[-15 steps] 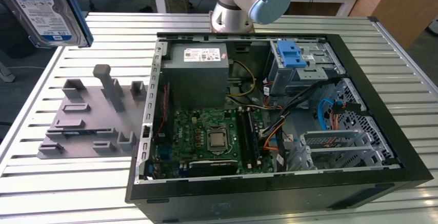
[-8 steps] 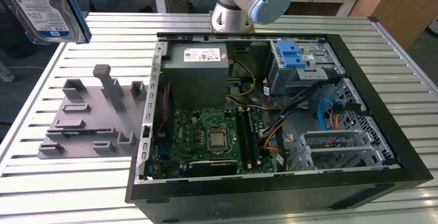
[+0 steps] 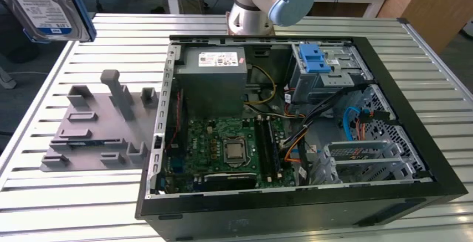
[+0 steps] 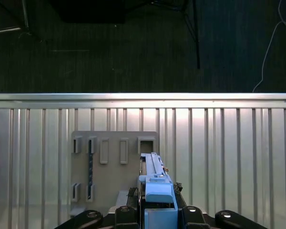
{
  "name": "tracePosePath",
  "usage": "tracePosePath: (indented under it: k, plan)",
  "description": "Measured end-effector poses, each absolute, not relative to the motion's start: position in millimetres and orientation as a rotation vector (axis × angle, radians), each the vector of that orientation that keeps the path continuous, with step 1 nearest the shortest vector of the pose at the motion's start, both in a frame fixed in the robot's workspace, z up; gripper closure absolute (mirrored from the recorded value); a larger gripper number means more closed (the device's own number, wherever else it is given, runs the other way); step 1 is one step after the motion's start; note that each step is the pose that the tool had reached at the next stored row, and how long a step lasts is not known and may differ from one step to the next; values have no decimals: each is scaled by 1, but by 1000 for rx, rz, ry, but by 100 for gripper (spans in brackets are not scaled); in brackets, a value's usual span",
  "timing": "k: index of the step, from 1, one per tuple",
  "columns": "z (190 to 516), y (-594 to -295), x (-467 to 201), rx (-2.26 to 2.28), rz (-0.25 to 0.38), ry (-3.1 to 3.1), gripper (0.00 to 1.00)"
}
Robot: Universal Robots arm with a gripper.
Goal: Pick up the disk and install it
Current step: 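Pick up the disk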
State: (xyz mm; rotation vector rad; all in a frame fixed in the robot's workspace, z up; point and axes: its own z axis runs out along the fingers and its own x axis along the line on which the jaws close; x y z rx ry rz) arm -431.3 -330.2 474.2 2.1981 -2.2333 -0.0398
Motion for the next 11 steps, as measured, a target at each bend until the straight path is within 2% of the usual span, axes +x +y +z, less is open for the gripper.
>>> tracePosePath:
  k: [11]
  plan:
    - [493, -330, -431, 2198, -40, -2233, 64]
